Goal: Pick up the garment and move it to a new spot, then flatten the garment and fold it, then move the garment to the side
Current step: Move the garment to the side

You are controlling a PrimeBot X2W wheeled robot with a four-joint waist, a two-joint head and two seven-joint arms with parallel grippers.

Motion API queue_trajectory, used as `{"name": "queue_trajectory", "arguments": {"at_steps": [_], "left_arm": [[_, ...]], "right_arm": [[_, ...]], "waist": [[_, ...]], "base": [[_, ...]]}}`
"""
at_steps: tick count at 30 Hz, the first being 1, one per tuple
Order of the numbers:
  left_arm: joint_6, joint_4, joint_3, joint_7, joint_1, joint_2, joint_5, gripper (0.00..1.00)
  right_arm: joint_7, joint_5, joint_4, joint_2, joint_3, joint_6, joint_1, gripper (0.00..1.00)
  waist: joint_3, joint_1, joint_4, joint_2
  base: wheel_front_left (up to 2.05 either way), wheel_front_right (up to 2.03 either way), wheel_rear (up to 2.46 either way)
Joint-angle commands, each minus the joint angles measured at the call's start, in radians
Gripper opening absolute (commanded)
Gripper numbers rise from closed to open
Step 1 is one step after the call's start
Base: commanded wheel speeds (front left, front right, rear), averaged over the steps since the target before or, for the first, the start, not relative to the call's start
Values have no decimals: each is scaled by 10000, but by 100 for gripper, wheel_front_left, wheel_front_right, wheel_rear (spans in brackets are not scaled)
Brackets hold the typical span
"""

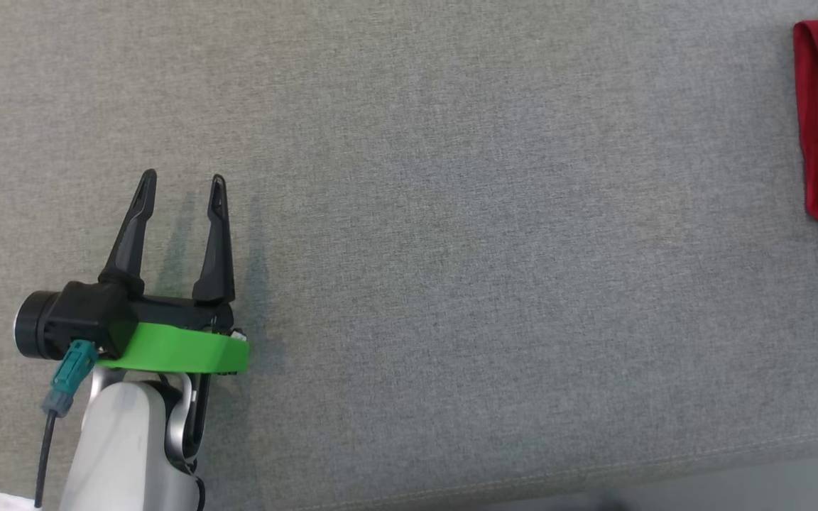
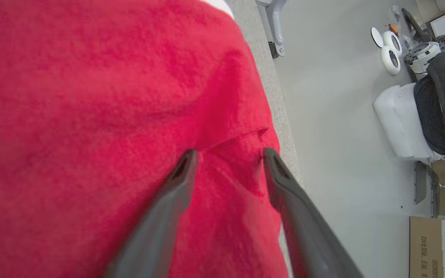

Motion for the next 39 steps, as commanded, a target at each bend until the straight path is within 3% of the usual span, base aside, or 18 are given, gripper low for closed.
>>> {"name": "queue_trajectory", "arguments": {"at_steps": [1, 9, 16, 22, 30, 39], "left_arm": [[-23, 19, -22, -25, -107, -18, -6, 100], [-26, 128, 228, -23, 361, -173, -222, 100], [18, 352, 547, -25, 797, -259, -401, 100], [191, 819, 619, -23, 1027, -291, -483, 100], [365, 1403, 429, -23, 1491, -296, -731, 100], [524, 1880, 549, -23, 1978, -295, -700, 100]], "right_arm": [[-235, -143, -155, 200, -253, -14, 172, 100], [-1641, 12, -1900, 1466, -873, -14, 1106, 100], [-2337, 933, -4343, 2696, -256, -14, 2712, 100], [-3213, 1517, -5675, 3614, -52, -14, 4236, 100], [-4790, 1910, -5065, 4518, 486, -14, 5586, 100], [-5633, 2069, -4236, 4654, 1200, -13, 6051, 100]], "waist": [[-199, -1, 63, 0], [-1299, -1, 2, 0], [-2334, -1, 56, 0], [-3085, -1, 190, 0], [-3915, -1, 427, 0], [-4485, -1, 461, 0]], "base": [[0, 0, 0], [0, 0, 0], [0, 0, 0], [0, 0, 0], [0, 0, 0], [0, 0, 0]]}}
